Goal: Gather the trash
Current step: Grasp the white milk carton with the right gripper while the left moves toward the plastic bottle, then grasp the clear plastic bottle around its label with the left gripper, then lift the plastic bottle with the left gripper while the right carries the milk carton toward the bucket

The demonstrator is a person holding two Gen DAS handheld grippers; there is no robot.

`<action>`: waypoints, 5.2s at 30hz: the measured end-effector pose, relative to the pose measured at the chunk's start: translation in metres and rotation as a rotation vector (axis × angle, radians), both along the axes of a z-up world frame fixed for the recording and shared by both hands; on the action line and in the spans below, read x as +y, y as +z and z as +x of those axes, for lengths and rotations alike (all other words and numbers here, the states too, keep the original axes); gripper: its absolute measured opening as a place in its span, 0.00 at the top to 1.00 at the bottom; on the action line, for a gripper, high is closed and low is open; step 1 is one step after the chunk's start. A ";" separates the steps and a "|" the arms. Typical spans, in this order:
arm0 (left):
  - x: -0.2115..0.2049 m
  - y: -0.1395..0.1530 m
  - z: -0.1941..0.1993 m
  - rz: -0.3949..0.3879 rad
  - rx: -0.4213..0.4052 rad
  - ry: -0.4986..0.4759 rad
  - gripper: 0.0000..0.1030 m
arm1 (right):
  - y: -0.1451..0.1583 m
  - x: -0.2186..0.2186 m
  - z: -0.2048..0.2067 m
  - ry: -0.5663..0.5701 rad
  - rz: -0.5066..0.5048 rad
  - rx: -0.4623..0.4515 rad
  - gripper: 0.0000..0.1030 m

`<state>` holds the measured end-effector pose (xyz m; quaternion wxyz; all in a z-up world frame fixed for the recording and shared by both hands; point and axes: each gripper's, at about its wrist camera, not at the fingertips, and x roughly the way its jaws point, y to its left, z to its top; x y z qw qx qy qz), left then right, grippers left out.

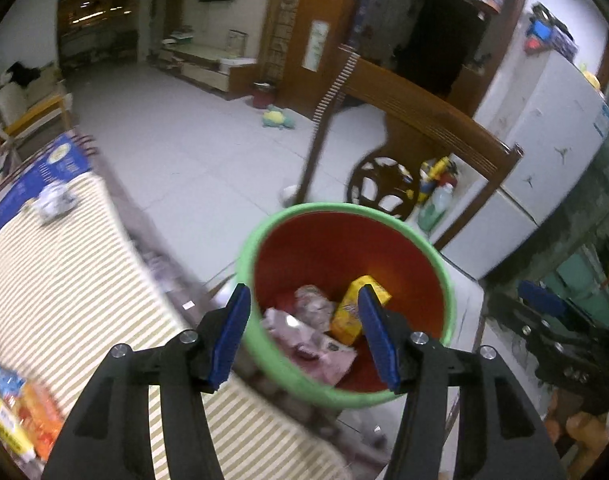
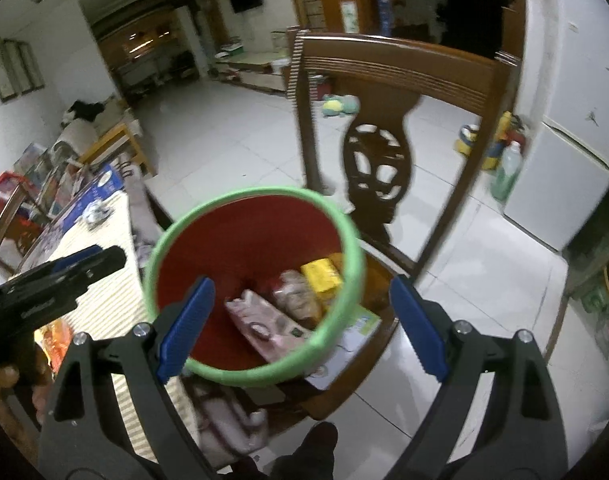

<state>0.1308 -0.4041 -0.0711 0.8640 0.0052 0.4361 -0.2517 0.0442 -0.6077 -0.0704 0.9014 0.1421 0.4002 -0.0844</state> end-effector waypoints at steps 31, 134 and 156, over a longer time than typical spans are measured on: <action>0.498 -0.041 -0.090 0.054 0.098 0.790 0.39 | -0.016 0.484 0.027 0.986 -0.117 0.110 0.11; 0.343 0.026 -0.061 -0.071 -0.029 0.408 0.45 | 0.027 0.328 0.032 0.565 0.338 -0.091 0.51; 0.273 0.018 -0.046 -0.034 0.009 0.404 0.45 | 0.020 0.256 0.047 0.555 0.357 -0.066 0.51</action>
